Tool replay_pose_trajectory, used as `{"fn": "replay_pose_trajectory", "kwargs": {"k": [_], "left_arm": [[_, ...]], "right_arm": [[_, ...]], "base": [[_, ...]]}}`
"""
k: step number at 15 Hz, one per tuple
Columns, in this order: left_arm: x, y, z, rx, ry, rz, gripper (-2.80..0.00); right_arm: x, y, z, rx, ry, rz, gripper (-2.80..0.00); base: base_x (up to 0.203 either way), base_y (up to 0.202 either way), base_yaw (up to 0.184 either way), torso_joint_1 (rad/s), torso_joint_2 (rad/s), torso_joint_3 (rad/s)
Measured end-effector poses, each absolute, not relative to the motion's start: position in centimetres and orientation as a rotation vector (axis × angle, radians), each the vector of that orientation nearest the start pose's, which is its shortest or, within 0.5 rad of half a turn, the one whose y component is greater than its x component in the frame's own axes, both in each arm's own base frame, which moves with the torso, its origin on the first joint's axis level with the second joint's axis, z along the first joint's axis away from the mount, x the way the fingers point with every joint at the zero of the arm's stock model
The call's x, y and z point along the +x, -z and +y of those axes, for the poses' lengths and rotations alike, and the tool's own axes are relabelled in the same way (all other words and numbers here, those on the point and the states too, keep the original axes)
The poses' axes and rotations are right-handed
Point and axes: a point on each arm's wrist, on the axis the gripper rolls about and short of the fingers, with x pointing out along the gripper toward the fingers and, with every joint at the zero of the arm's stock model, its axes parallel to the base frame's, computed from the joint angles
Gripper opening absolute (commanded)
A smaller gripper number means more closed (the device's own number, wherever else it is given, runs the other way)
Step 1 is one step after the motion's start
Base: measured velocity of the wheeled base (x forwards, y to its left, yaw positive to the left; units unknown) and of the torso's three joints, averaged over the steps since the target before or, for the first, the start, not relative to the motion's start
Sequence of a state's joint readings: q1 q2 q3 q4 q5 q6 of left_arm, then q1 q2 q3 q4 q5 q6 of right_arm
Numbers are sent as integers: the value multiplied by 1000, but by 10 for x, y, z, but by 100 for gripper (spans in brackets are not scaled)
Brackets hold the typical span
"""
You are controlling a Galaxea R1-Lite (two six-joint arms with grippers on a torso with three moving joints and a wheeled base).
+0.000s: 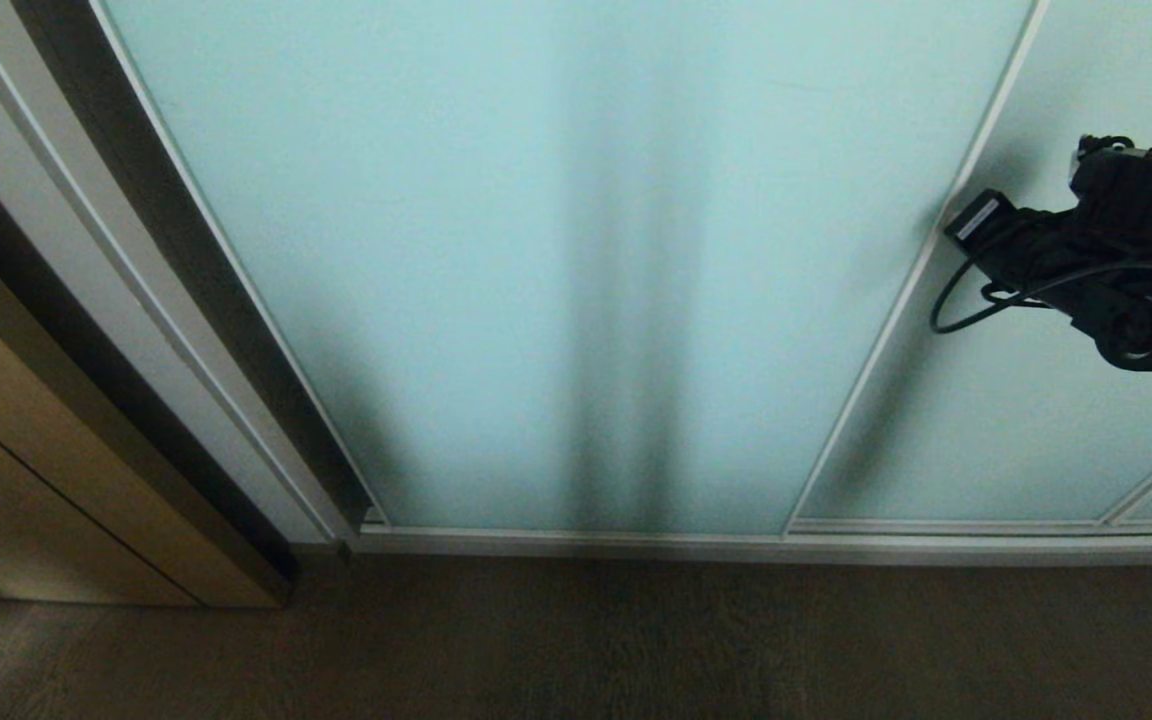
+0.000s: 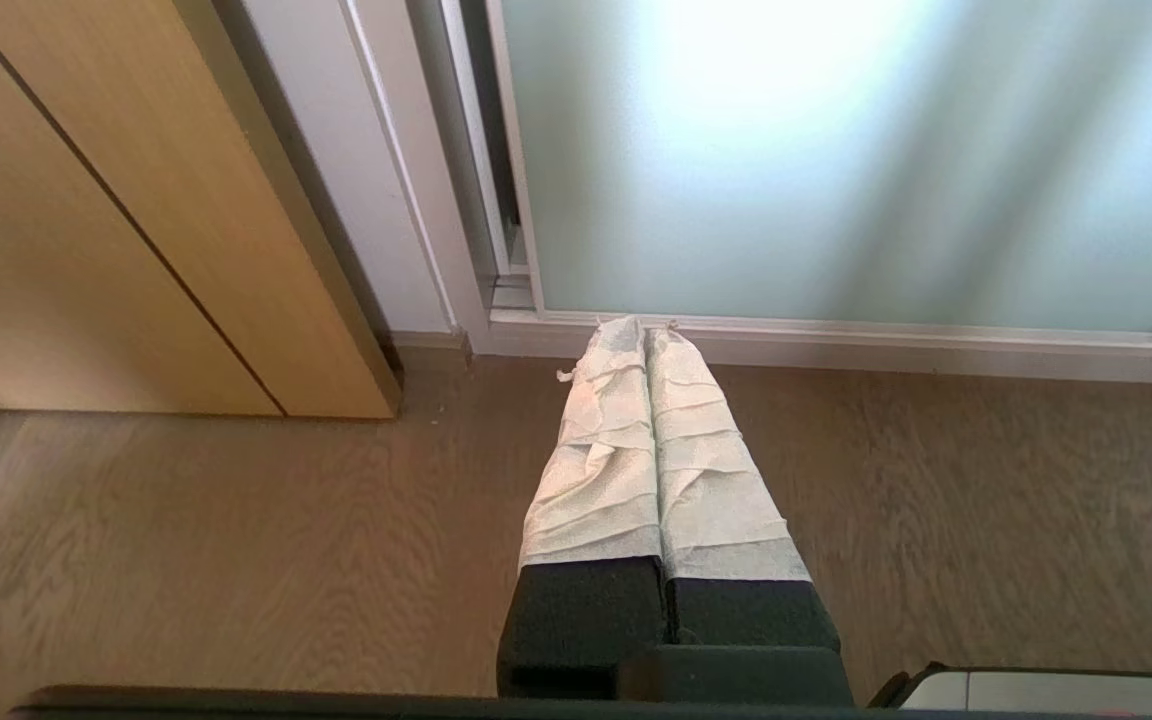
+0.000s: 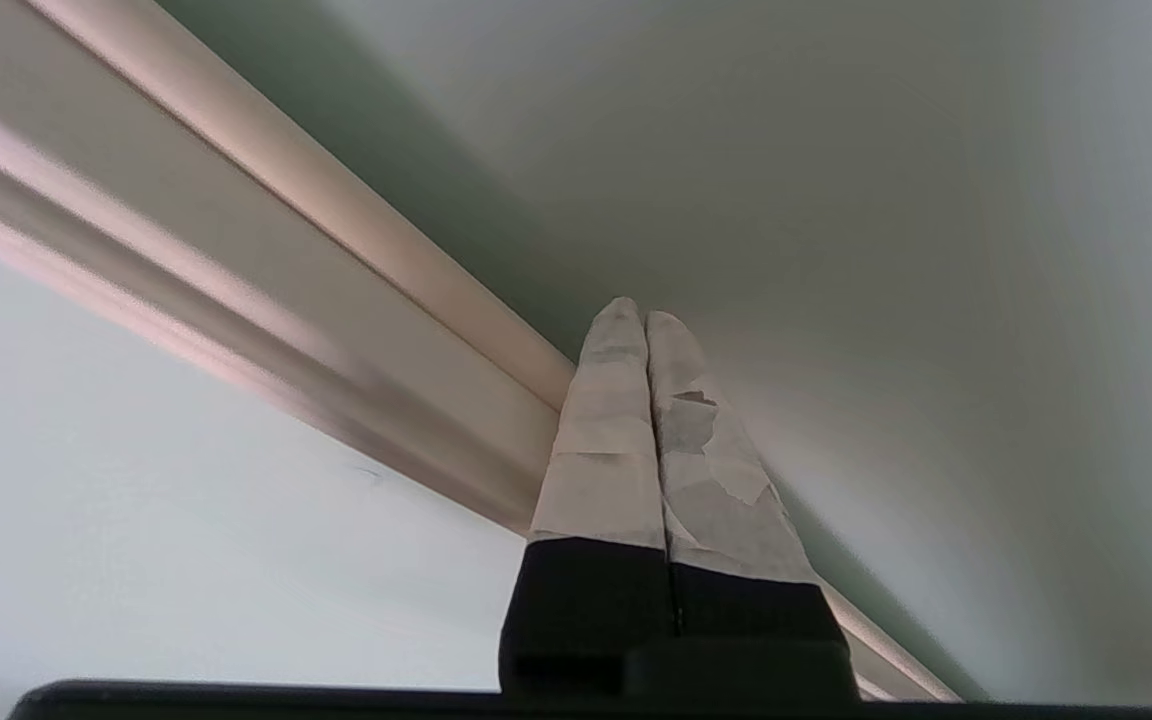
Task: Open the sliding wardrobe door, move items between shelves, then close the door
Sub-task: Close the door
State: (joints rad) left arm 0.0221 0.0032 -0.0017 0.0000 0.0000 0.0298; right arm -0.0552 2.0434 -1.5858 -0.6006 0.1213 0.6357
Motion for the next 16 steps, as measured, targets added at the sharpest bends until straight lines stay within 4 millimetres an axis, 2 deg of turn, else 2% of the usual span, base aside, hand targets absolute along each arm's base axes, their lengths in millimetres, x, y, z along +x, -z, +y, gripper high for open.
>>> {"fn": "replay_pose_trajectory", "kwargs": {"k": [4,10,12,13,16], "left_arm": [[-23,-76,-1,30,-23,2,-280],[-23,-76,-1,30,-23,2,-280],[-23,-76,-1,30,-22,2,-280],[-23,-76,-1,30,-23,2,-280],[-23,-76,-1,30,-23,2,-280]], "right_arm": [[425,-276,-10,623,-124,-122,-280],[418,-284,-9,620,-123,-135,-280],[407,-288,-17,598,-106,-141,-280],[399,-294,-27,574,-82,-156,-280],[366,-316,-42,491,-45,-208,-280]], "base": [[0,0,0,0,0,0],[0,0,0,0,0,0],[0,0,0,0,0,0],[0,0,0,0,0,0],[0,0,0,0,0,0]]}}
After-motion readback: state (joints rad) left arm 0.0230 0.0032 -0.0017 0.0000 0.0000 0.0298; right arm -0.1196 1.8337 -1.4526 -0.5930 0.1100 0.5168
